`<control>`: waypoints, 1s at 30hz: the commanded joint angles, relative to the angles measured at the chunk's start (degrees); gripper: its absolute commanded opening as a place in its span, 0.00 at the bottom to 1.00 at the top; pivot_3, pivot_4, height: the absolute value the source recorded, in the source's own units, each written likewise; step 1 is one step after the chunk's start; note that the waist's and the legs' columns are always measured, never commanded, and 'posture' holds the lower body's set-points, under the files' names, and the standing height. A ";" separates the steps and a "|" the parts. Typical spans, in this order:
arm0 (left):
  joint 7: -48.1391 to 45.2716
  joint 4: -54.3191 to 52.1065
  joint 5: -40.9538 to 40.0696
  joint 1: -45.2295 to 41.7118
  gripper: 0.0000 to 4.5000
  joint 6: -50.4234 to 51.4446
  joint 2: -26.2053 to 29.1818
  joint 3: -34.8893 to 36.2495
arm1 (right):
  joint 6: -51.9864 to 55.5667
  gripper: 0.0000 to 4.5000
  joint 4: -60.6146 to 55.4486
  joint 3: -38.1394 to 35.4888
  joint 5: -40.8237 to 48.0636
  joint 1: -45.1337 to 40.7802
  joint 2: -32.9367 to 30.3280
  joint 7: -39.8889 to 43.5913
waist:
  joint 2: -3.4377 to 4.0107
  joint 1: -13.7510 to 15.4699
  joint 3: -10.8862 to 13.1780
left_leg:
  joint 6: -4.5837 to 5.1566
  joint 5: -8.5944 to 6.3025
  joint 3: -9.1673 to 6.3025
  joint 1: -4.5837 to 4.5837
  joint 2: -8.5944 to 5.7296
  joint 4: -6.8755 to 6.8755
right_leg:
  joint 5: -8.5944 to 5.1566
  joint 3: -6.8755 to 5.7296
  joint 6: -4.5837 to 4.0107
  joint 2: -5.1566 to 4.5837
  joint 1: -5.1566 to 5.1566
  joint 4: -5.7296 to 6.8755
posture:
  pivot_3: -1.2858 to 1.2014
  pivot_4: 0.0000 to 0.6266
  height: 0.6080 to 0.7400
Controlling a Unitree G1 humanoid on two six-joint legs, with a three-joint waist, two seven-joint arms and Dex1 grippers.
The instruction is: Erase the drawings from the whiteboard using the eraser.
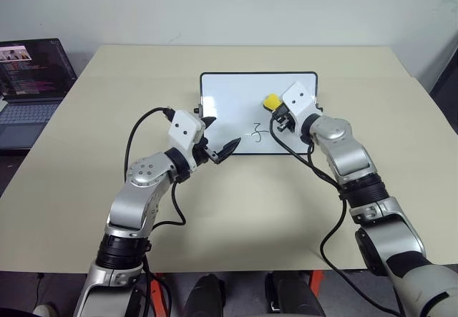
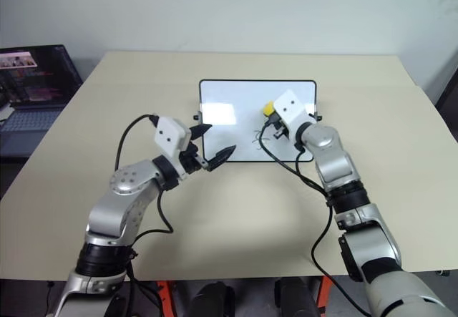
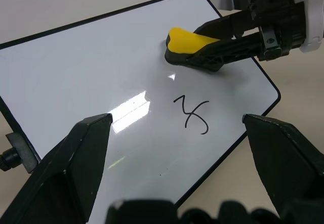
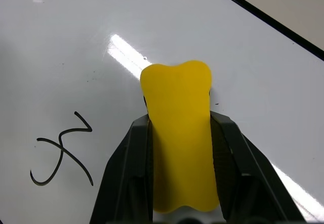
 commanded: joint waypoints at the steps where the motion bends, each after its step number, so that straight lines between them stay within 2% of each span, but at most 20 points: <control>1: 0.44 -2.47 -0.53 -0.20 1.00 -0.28 0.10 1.14 | 0.82 0.26 -1.09 0.85 -1.05 1.61 -0.47 0.48 | 0.00 0.00 0.00 | 0.00 0.00 0.00 0.00 0.00 0.00 | 0.00 0.00 0.00 0.00 0.00 0.00 | 0.52 0.24 1.00; 17: -0.02 -2.29 -0.74 -0.45 1.00 0.15 0.43 1.12 | 3.32 0.26 -5.03 0.66 -0.88 3.13 -0.37 0.71 | 0.00 0.01 0.00 | 0.00 0.00 0.00 0.02 -0.01 0.01 | 0.00 0.00 0.00 0.00 0.01 0.02 | 0.52 0.24 1.00; 30: -0.49 -1.43 -0.75 -1.20 1.00 0.02 0.19 0.65 | 13.41 0.26 -17.67 -1.42 0.84 4.17 -0.26 0.77 | 0.00 0.05 0.00 | 0.00 0.00 -0.03 -0.03 -0.01 -0.01 | 0.00 -0.01 0.00 0.00 0.00 -0.04 | 0.52 0.24 1.00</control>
